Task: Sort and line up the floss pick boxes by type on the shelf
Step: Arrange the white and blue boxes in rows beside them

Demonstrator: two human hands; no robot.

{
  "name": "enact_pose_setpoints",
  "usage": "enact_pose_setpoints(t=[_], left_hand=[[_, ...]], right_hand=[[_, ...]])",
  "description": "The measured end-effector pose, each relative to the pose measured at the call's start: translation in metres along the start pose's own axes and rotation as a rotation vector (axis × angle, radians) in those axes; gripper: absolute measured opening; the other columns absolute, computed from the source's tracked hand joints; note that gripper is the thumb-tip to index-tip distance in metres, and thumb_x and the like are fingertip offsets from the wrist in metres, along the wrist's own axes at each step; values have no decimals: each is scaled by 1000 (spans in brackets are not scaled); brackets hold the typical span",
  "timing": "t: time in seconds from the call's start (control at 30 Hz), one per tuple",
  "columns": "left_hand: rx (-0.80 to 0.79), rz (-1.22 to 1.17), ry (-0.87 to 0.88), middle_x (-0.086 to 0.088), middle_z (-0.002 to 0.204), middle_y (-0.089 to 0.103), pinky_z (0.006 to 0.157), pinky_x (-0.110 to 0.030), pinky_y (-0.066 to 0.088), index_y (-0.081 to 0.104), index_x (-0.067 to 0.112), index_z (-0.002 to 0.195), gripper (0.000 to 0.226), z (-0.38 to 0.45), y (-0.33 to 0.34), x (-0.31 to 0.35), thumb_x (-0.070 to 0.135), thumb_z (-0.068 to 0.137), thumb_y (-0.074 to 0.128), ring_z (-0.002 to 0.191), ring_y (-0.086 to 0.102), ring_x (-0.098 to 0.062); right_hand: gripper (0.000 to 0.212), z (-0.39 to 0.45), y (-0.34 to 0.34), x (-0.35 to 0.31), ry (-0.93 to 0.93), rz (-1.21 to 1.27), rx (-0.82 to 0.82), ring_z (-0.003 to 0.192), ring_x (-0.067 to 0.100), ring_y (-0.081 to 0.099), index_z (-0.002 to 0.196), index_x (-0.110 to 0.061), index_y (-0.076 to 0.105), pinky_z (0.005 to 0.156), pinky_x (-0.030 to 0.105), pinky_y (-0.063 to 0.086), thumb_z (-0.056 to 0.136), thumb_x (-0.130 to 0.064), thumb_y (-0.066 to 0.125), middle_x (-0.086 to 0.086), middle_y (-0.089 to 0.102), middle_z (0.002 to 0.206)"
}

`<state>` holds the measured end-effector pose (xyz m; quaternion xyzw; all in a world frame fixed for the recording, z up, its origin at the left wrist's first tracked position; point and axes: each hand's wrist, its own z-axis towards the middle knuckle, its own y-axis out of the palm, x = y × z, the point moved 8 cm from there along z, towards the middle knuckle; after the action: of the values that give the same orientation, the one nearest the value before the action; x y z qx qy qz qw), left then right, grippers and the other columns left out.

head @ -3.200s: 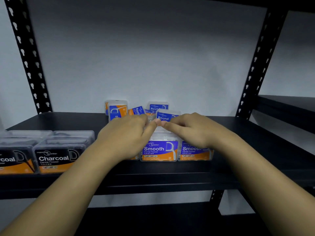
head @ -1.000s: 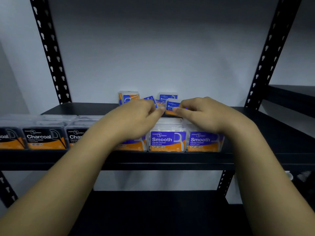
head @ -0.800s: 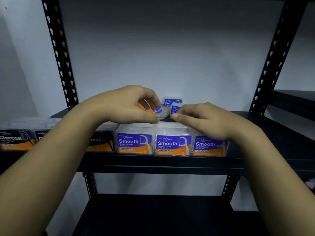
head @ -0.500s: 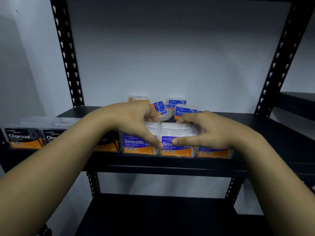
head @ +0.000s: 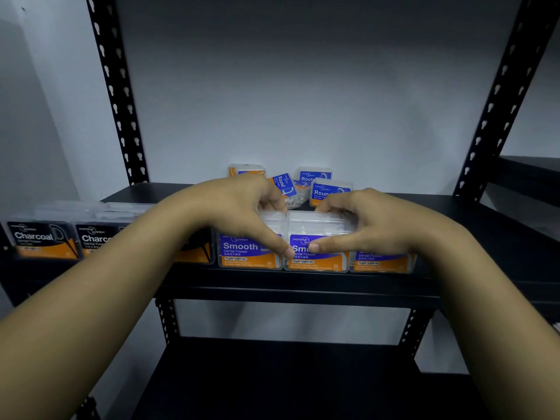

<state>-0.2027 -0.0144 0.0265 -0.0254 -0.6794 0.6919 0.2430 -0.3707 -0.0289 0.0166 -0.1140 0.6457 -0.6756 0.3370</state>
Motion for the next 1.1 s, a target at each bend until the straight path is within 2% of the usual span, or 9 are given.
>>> enact_pose_setpoints(t=[0.17, 0.33, 0.53, 0.6, 0.73, 0.87, 0.93, 1.03, 1.1], left_hand=[[12, 14, 1, 15, 103, 73, 88, -35, 58, 69, 31, 115, 67, 2, -1, -1, 62, 58, 89, 91, 69, -4], [15, -12, 14, 16, 97, 74, 86, -37, 59, 69, 32, 111, 69, 4, 2, -2, 67, 54, 88, 86, 70, -2], [8, -32, 28, 14, 98, 75, 85, -35, 60, 68, 31, 114, 67, 4, 3, 0, 61, 58, 90, 85, 71, -2], [10, -12, 23, 15, 101, 73, 87, -34, 59, 66, 32, 116, 70, 4, 3, 0, 62, 57, 89, 88, 70, -1], [9, 22, 29, 21, 106, 66, 94, -34, 55, 62, 37, 116, 83, 7, 7, 4, 75, 45, 84, 97, 65, -1], [29, 4, 50, 22, 102, 68, 90, -34, 57, 64, 40, 108, 79, 11, 9, 10, 80, 42, 81, 93, 66, 1], [44, 17, 47, 21, 103, 68, 89, -34, 57, 65, 39, 109, 81, 13, 10, 12, 81, 42, 80, 93, 66, 1], [60, 37, 57, 20, 106, 68, 90, -35, 56, 65, 35, 114, 87, 13, 10, 16, 82, 42, 77, 95, 65, 0], [65, 36, 65, 19, 106, 68, 90, -35, 56, 66, 32, 115, 83, 13, 11, 18, 77, 47, 81, 95, 65, -1]], right_hand=[[63, 0, 1, 3, 4, 4, 9, 95, -3, 65, 116, -41, 65, 89, 31, 57, 68, -81, 71, -23, 69, 108], [62, -2, 0, 5, 11, 11, 7, 93, -3, 65, 114, -42, 65, 87, 30, 57, 67, -82, 71, -22, 69, 105], [60, -1, 0, 5, 16, 12, 7, 92, -3, 65, 110, -42, 64, 86, 30, 57, 66, -83, 70, -22, 69, 103], [65, -2, -1, 4, 15, 14, 9, 94, -2, 65, 113, -41, 65, 88, 31, 57, 64, -84, 69, -22, 69, 104], [88, -8, -13, 8, 27, 36, 73, 105, -1, 63, 127, -41, 62, 96, 31, 55, 54, -90, 63, -22, 65, 111], [92, -21, -18, 18, 65, -19, 94, 107, 3, 62, 131, -42, 58, 96, 31, 54, 55, -92, 63, -22, 63, 116], [89, -21, -11, 22, 70, -49, 80, 105, 4, 63, 130, -39, 60, 94, 31, 54, 58, -91, 68, -21, 65, 118], [90, -18, -2, 26, 54, -45, 78, 93, 0, 63, 125, -36, 63, 82, 28, 53, 55, -93, 67, -18, 68, 110], [89, -16, -1, 28, 52, -54, 86, 90, 0, 62, 124, -36, 62, 75, 25, 49, 56, -93, 68, -19, 68, 109]])
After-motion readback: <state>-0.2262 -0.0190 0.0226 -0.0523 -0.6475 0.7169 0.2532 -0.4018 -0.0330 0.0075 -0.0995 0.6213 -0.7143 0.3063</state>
